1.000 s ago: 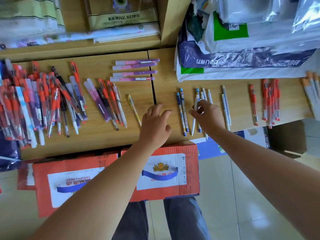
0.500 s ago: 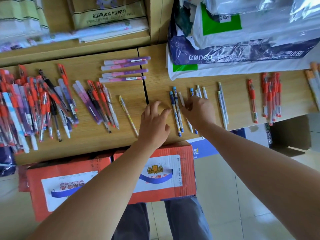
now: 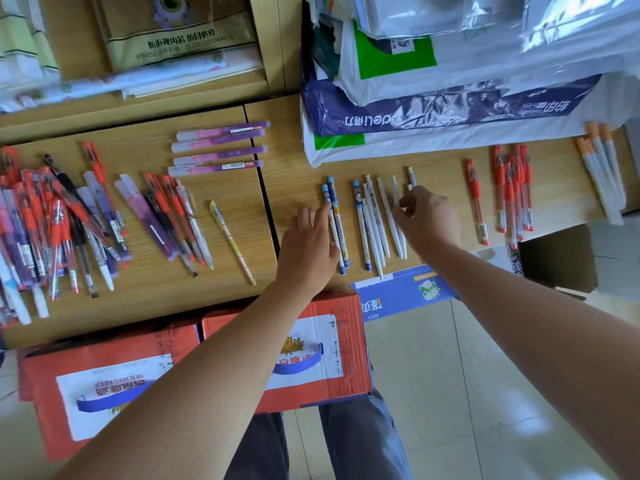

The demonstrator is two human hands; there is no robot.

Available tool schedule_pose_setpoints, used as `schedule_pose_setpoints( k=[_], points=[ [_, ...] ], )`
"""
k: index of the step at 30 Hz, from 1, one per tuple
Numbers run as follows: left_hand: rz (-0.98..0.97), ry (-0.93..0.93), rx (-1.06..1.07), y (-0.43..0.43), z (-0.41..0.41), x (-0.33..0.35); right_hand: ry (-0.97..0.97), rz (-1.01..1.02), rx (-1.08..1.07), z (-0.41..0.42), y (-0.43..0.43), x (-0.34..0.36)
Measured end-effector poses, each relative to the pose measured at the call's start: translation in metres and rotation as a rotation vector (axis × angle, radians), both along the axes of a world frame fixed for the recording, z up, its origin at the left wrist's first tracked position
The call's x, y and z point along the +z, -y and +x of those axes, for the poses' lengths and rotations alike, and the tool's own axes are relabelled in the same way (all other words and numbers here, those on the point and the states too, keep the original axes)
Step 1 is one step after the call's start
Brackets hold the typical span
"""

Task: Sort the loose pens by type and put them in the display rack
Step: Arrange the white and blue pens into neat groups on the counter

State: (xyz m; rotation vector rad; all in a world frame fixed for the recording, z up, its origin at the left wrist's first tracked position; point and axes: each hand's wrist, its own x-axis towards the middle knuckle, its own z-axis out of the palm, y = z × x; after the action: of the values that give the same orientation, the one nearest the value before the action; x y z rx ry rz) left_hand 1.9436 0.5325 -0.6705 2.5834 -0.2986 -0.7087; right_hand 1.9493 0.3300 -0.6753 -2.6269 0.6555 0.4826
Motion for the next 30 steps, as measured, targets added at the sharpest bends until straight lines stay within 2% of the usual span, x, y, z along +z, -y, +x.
schedule_pose_setpoints(
  k=[10, 19, 30],
  points=[
    [0.101, 0.072, -0.230, 0.025, 0.000, 0.003, 0.053, 0.102, 0.118, -0.018, -0.010, -0.001],
    [0.039, 0.051, -0.161, 0.024, 0.005, 0.003, -0.018, 0.085, 0.175, -0.016, -0.019, -0.005],
    [-0.046, 0.000, -0.063, 0.016, 0.001, -0.002, 0.005, 0.089, 0.097, -0.006, -0.017, -0.007]
  ],
)
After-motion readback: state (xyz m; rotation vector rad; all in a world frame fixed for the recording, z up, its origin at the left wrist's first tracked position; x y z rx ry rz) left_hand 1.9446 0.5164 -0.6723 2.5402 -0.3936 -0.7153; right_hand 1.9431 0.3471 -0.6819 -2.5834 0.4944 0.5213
